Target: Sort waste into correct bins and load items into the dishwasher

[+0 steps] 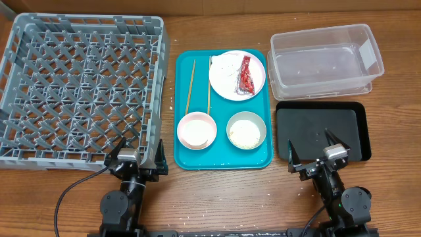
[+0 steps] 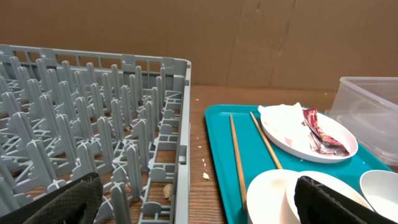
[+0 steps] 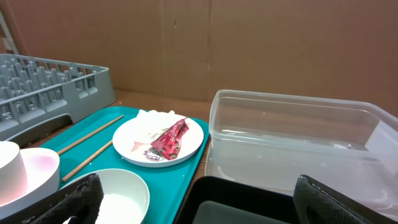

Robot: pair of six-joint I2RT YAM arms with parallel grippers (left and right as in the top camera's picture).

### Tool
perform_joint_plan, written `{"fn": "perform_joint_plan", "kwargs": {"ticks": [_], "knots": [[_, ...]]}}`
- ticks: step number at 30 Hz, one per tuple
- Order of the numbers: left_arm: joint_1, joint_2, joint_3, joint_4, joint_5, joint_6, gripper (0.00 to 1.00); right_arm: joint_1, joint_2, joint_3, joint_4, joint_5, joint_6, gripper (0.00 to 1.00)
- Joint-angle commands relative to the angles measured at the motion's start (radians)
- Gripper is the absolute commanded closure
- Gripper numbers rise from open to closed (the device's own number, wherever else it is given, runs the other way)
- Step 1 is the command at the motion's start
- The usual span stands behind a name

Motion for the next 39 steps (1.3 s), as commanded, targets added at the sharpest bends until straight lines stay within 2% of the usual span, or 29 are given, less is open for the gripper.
{"fn": "perform_joint_plan", "kwargs": {"ticks": [1,30,35,37,39], "knots": [[0.005,-0.009,-0.003,-0.002,-0.007,-0.015,0.0,0.005,-0.007,-0.01,0.007,-0.002,0.003,0.0],[0.005,-0.009,-0.003,0.034,-0.024,-0.012,0.0,0.005,-0.007,-0.01,0.029,-0.003,0.004,0.0],[0.005,-0.009,-0.003,0.039,0.082,-0.079,0.0,0.005,-0.005,-0.01,0.007,-0.006,0.036,0.0],[0.005,-0.009,0.003,0.059,0.187,-0.121,0.0,0.005,-0.005,-0.004,0.02,-0.013,0.093,0.0],[0.005,-0.009,0.031,0.049,0.209,-0.167,0.0,0.005,-0.005,0.023,0.022,-0.024,0.138,0.0]]}}
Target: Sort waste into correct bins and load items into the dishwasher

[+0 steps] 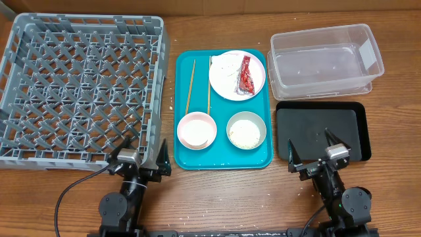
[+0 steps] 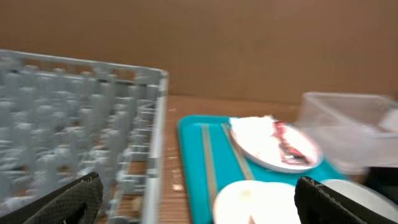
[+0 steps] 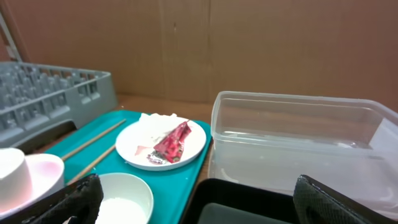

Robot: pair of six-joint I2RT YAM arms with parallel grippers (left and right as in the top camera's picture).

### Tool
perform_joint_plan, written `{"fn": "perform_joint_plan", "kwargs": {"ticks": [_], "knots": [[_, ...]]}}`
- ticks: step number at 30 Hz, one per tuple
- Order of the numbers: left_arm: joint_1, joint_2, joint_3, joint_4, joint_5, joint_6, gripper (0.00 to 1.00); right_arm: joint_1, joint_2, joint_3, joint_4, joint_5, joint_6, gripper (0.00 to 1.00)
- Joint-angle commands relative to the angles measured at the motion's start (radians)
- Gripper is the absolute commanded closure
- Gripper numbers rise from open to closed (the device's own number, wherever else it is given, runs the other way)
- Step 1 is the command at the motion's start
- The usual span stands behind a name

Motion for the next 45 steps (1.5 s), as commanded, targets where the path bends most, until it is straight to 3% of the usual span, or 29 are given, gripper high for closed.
{"fn": "perform_joint_plan", "kwargs": {"ticks": [1,5,8,15,21,24,29,33,37,38,41,45], "knots": [[0.005,-0.009,0.054,-0.008,0.12,-0.108,0.0,0.005,-0.005,0.047,0.01,-0.028,0.116,0.0],[0.005,0.016,0.195,-0.098,0.105,-0.115,0.0,0.005,0.032,0.173,-0.032,-0.053,0.125,0.0],[0.005,0.108,0.348,-0.195,0.092,-0.115,0.0,0.005,0.135,0.337,-0.163,-0.064,0.136,0.0],[0.005,0.577,0.824,-0.508,0.134,-0.113,0.0,0.005,0.577,0.847,-0.562,-0.128,0.151,0.0],[0.005,1.018,1.318,-0.909,0.176,-0.087,0.0,0.005,1.019,1.345,-0.934,-0.147,0.151,0.0],[0.005,1.173,1.495,-1.066,0.18,-0.071,0.0,0.005,1.17,1.51,-1.045,-0.252,0.192,0.0],[0.005,1.326,1.606,-1.181,0.336,-0.072,0.0,0.007,1.345,1.592,-0.94,-0.496,0.208,0.0],[0.005,1.373,1.606,-1.221,0.393,-0.072,0.0,0.042,1.496,1.592,-0.855,-0.483,0.246,0.0],[0.005,1.361,1.629,-1.233,0.776,0.114,0.0,0.098,1.665,1.593,-0.785,-0.329,0.23,0.0],[0.005,1.353,1.649,-1.233,0.808,0.131,0.0,0.114,1.712,1.593,-0.754,-0.293,0.219,0.0],[0.005,1.302,1.746,-1.257,0.724,0.13,0.0,0.156,1.846,1.593,-0.642,-0.202,0.217,0.02],[0.005,1.198,1.8,-1.286,0.47,0.13,0.0,0.182,1.983,1.593,-0.497,-0.163,0.217,0.03]]}}
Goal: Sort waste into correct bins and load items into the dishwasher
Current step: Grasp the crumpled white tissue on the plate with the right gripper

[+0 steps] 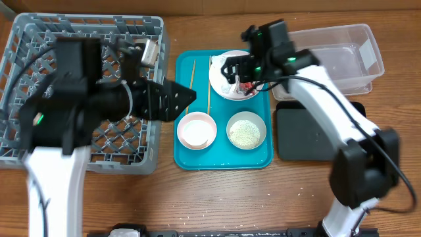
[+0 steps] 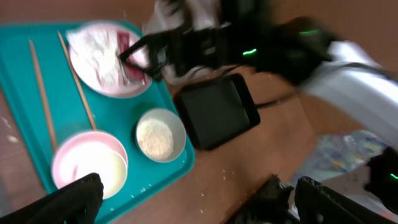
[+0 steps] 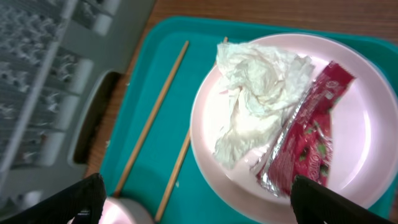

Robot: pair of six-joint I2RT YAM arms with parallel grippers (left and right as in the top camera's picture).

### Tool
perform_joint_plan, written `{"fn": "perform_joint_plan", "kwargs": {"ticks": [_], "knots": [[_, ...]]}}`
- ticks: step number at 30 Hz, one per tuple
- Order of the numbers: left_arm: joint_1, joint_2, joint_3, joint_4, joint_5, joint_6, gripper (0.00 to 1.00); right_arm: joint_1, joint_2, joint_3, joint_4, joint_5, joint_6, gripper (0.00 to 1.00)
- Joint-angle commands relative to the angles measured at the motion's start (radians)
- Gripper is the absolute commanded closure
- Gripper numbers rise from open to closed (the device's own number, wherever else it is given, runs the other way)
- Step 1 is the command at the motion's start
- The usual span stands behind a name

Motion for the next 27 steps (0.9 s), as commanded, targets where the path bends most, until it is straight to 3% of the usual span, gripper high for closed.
{"fn": "perform_joint_plan", "kwargs": {"ticks": [1,3,6,16,19,21,24,27], "knots": [[0.004,-0.142,0.059,-0.024,-0.203,0.047,0.0,0.021,0.088,0.014,0.101,0.074,-0.003,0.04],[0.004,-0.184,0.059,-0.045,-0.285,0.047,0.0,0.023,0.147,0.014,0.149,0.074,-0.002,0.07],[0.004,-0.244,0.059,-0.096,-0.334,0.048,0.0,0.023,0.228,0.014,0.227,0.074,0.001,0.24],[0.004,-0.26,0.059,-0.16,-0.333,0.047,0.0,0.055,0.319,0.013,0.282,0.139,0.053,0.4],[0.004,-0.261,0.059,-0.171,-0.333,0.047,0.0,0.055,0.316,0.016,0.277,0.141,0.053,0.62],[0.004,-0.26,0.059,-0.179,-0.333,0.047,0.0,0.053,0.298,0.02,0.267,0.141,0.05,0.84],[0.004,-0.26,0.059,-0.195,-0.333,0.047,0.0,0.046,0.249,0.022,0.264,0.131,0.05,0.96],[0.004,-0.26,0.059,-0.199,-0.334,0.048,0.0,0.044,0.178,0.022,0.251,0.13,0.05,0.96]]}}
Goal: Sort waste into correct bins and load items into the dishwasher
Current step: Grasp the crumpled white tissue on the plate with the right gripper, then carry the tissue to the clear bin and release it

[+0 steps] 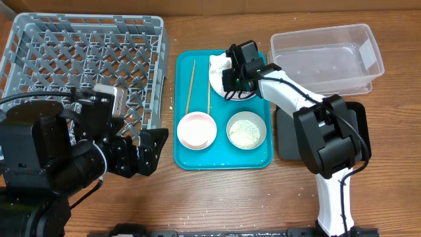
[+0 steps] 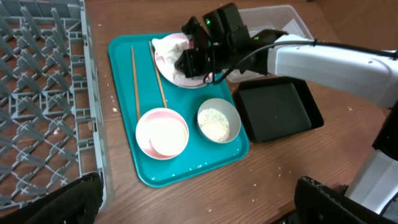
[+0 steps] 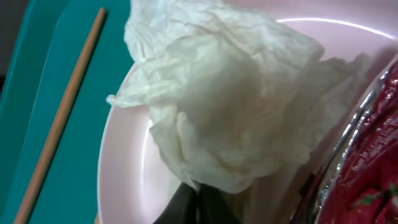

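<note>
A crumpled white napkin (image 3: 236, 93) lies on the pink plate (image 3: 124, 168) at the back of the teal tray (image 1: 191, 158). My right gripper (image 3: 200, 196) is shut on the napkin's lower edge; the overhead view shows the right gripper (image 1: 230, 79) low over the plate. A red wrapper (image 3: 367, 180) lies beside the napkin. A pink bowl (image 1: 197, 130), a bowl of crumbs (image 1: 246, 130) and two chopsticks (image 1: 191, 85) are also on the tray. My left gripper (image 2: 196, 208) hangs open above the table's front, holding nothing.
A grey dish rack (image 1: 85, 66) fills the left side. A clear plastic bin (image 1: 325, 56) stands at the back right, with a black tray (image 1: 358, 131) in front of it. The left arm's bulk (image 1: 59, 164) covers the rack's front corner.
My right gripper was open a little above the plate; now it is down on the plate and shut on the napkin. The left arm has moved back toward the front left.
Both grippers first rested open at the table's front edge. At the second moment the left wrist had turned slightly. Later the right gripper hung open over the plate and the left arm reached over the rack's edge. Now the right grips the napkin.
</note>
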Robot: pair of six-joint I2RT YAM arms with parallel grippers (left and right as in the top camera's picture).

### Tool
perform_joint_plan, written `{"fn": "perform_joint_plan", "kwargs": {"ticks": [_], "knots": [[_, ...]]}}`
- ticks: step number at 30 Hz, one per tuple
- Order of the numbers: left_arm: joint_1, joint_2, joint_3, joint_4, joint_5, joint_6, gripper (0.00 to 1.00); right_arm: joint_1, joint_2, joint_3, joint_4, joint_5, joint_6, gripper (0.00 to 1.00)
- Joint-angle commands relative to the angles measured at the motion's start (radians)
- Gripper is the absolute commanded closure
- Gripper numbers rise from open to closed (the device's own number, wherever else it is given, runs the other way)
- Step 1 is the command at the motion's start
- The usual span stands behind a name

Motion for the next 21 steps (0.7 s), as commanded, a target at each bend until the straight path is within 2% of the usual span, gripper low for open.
{"fn": "perform_joint_plan", "kwargs": {"ticks": [1,7,10,21], "knots": [[0.004,-0.002,0.006,0.0,-0.01,0.022,0.0,-0.005,-0.151,0.022,-0.008,0.007,0.0,0.96],[0.004,-0.002,0.006,0.0,-0.01,0.022,0.0,-0.026,-0.304,0.022,-0.064,0.011,0.001,0.96],[0.004,-0.002,0.006,0.0,-0.01,0.022,0.0,-0.09,-0.363,0.022,-0.111,0.011,0.005,0.96],[0.004,-0.002,0.006,0.0,-0.01,0.022,0.0,-0.367,-0.377,0.021,-0.276,0.011,0.005,0.96]]}}
